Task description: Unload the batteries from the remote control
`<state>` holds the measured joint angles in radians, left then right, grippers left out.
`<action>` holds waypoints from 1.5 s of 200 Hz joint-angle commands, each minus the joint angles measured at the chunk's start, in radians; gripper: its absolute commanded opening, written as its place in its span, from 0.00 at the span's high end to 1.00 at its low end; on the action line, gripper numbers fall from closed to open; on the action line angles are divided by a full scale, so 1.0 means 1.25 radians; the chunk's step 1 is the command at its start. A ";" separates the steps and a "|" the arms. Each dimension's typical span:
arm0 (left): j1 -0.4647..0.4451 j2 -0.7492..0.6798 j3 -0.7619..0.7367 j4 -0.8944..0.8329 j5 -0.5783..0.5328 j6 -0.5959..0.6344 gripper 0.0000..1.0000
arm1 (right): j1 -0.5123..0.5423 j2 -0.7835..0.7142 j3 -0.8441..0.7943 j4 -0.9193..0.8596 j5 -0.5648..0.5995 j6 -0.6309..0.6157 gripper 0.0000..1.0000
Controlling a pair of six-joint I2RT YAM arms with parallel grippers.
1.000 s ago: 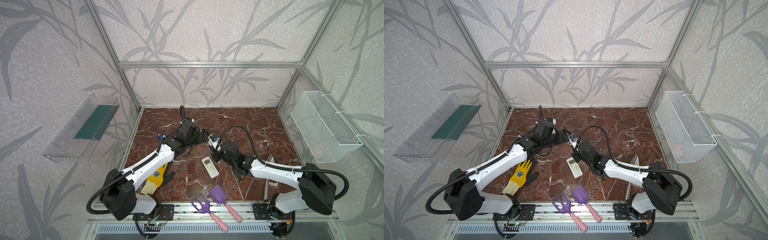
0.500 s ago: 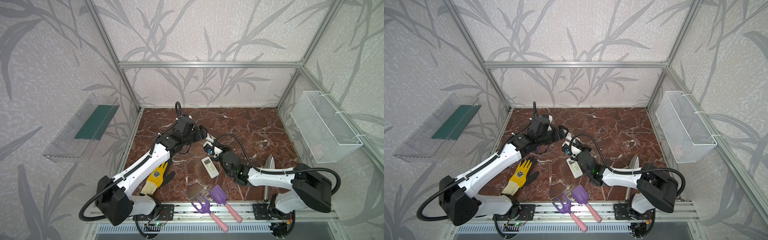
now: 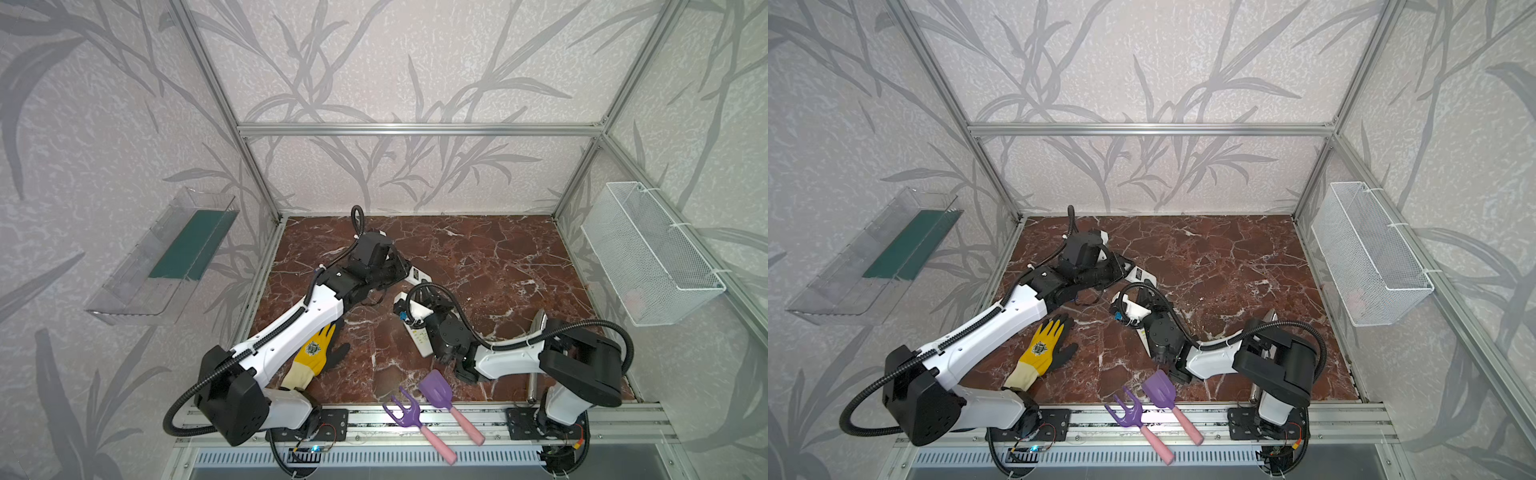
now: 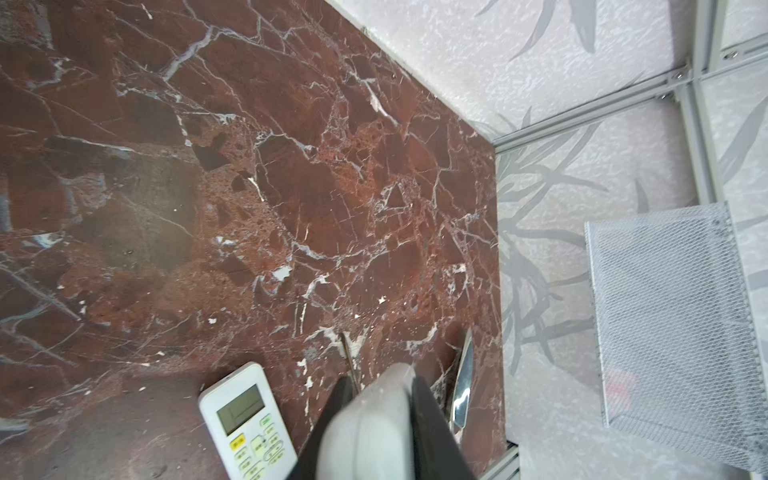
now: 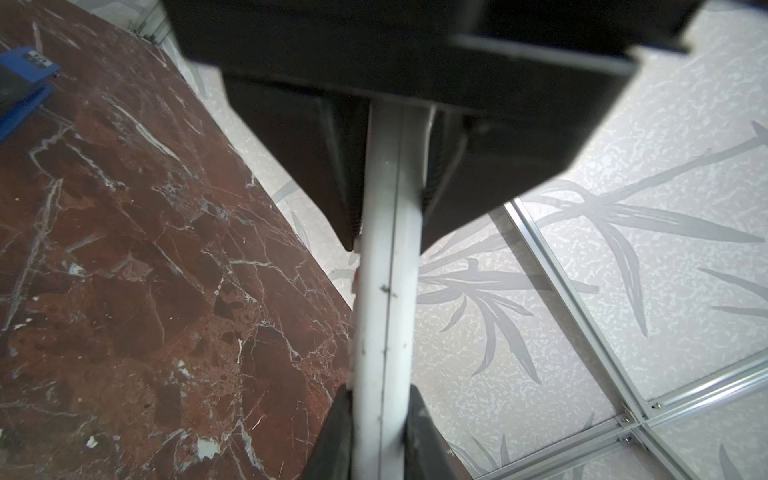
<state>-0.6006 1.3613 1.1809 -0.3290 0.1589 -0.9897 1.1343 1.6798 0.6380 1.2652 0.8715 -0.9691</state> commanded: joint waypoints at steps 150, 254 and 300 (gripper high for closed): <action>0.094 -0.050 -0.204 0.285 -0.032 0.025 1.00 | -0.172 -0.383 -0.003 -0.760 -0.448 0.665 0.01; 0.108 -0.092 -0.418 0.687 0.177 0.071 1.00 | -0.377 -0.373 0.086 -0.903 -0.911 1.259 0.12; 0.109 -0.085 -0.469 0.867 0.254 0.018 1.00 | -0.426 -0.346 0.094 -0.837 -0.992 1.352 0.24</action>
<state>-0.4698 1.2732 0.6098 0.5484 0.3946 -0.9310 0.6029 1.2415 0.7280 0.1612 -0.2676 0.6163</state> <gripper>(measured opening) 0.170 0.768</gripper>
